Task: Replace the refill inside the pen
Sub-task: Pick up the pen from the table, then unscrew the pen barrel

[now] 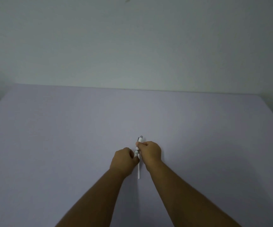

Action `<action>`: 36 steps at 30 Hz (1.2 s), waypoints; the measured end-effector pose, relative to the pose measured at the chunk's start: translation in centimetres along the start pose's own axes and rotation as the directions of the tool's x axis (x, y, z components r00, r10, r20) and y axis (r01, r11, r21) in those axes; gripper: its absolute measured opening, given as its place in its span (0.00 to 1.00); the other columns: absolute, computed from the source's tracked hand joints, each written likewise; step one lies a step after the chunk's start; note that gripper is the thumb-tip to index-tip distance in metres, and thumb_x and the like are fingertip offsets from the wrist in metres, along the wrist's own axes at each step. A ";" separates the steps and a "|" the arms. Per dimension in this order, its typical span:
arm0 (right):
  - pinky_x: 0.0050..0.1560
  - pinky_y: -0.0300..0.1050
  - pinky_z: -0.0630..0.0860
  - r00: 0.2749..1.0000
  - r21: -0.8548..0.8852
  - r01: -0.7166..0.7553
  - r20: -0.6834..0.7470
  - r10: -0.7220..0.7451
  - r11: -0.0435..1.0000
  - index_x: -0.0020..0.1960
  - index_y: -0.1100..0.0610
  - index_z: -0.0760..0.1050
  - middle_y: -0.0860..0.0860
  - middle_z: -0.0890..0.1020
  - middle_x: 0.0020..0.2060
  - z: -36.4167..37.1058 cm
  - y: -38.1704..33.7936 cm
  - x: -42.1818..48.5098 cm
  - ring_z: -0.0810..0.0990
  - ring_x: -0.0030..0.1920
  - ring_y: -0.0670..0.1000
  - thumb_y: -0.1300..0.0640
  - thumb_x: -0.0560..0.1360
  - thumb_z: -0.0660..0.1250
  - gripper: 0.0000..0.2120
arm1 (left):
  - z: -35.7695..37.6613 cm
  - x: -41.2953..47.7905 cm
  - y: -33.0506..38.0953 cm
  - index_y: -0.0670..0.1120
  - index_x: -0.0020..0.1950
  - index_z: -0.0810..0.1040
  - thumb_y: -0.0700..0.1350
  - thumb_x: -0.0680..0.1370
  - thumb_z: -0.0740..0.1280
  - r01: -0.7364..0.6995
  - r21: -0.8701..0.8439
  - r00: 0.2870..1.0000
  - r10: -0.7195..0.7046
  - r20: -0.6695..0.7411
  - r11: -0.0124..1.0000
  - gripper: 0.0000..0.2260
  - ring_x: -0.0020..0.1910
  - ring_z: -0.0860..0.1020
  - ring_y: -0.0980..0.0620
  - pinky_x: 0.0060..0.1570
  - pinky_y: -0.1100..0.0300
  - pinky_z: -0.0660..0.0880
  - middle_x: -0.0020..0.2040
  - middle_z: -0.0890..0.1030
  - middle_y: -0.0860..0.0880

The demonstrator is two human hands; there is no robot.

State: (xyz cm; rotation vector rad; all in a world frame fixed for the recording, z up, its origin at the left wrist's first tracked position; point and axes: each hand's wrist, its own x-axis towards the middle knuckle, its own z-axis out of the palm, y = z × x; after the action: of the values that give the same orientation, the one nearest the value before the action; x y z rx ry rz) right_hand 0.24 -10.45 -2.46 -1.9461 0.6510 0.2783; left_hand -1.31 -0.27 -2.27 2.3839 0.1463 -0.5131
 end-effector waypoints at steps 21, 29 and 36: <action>0.42 0.45 0.69 0.990 -0.571 0.138 0.047 -0.136 0.809 0.50 0.63 0.77 0.59 0.83 0.49 -1.4 3.5 2.2 0.80 0.50 0.59 0.50 0.77 0.62 0.15 | -0.1 0.0 -1.9 0.49 0.46 0.76 0.44 0.75 0.66 0.088 -0.150 0.995 -0.095 -0.042 0.985 0.01 0.41 0.76 0.51 0.40 0.64 0.71 0.39 0.77 0.52; 0.41 0.45 0.70 0.986 -0.588 0.146 0.023 -0.163 0.795 0.51 0.61 0.76 0.58 0.82 0.48 -1.2 3.7 2.2 0.80 0.47 0.57 0.49 0.78 0.62 0.15 | -0.2 0.1 -1.5 0.44 0.54 0.79 0.45 0.76 0.66 0.075 -0.155 0.995 -0.084 -0.057 0.985 0.09 0.41 0.77 0.52 0.34 0.68 0.69 0.44 0.80 0.49; 0.45 0.48 0.75 0.984 -0.520 0.137 -0.030 -0.178 0.843 0.50 0.62 0.77 0.57 0.82 0.47 -1.8 3.3 1.6 0.80 0.47 0.57 0.45 0.78 0.59 0.20 | -0.5 -0.2 -1.0 0.46 0.51 0.78 0.46 0.75 0.66 0.052 -0.117 0.996 -0.060 -0.062 0.992 0.07 0.38 0.77 0.52 0.38 0.62 0.77 0.42 0.80 0.50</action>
State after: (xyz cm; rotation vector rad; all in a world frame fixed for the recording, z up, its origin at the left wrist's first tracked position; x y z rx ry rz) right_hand -0.42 -13.65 -4.97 -2.5269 0.4893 0.2963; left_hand -1.56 0.81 -2.49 2.2902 0.2656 -0.4404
